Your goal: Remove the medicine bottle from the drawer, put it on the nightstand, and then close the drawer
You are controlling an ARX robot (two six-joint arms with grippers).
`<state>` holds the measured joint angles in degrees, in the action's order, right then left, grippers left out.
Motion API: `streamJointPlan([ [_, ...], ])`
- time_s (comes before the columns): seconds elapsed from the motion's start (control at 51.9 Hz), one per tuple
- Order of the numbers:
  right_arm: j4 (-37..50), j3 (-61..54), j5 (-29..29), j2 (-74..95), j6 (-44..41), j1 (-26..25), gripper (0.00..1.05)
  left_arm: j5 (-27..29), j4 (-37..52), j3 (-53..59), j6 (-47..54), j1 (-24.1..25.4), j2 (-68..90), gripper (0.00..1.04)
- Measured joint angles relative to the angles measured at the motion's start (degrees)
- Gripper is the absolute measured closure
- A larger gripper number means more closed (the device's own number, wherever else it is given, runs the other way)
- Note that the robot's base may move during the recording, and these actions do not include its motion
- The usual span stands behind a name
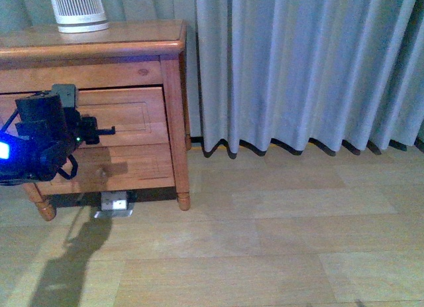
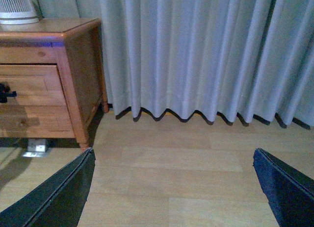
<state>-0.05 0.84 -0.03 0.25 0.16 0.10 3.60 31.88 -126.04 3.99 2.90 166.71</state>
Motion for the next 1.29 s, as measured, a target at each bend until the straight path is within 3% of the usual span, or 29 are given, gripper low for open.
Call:
streamJointPlan([
  [0.347,0.0,0.0,0.0,0.0,0.0,0.0,0.07,-0.24,4.57,10.34,-0.92,0.02,-5.05,0.8],
  [0.482,0.0,0.0,0.02,0.0,0.0,0.0,0.07,-0.68,9.79,20.09,-2.05,0.11,-9.51,0.8],
  [0.616,0.0,0.0,0.0,0.0,0.0,0.0,0.07,-0.35,19.98,38.64,-3.85,0.13,-17.49,0.8],
  [0.828,0.0,0.0,0.02,0.0,0.0,0.0,0.07,1.03,30.58,57.35,-4.42,-0.13,-24.57,0.8],
  [1.002,-0.02,0.0,0.0,0.0,0.0,0.0,0.07,2.21,37.18,69.22,-4.0,-0.28,-28.7,0.8],
  [1.291,0.0,0.0,0.0,0.0,0.0,0.0,0.07,3.52,40.24,77.79,-4.02,-0.5,-32.24,0.8],
])
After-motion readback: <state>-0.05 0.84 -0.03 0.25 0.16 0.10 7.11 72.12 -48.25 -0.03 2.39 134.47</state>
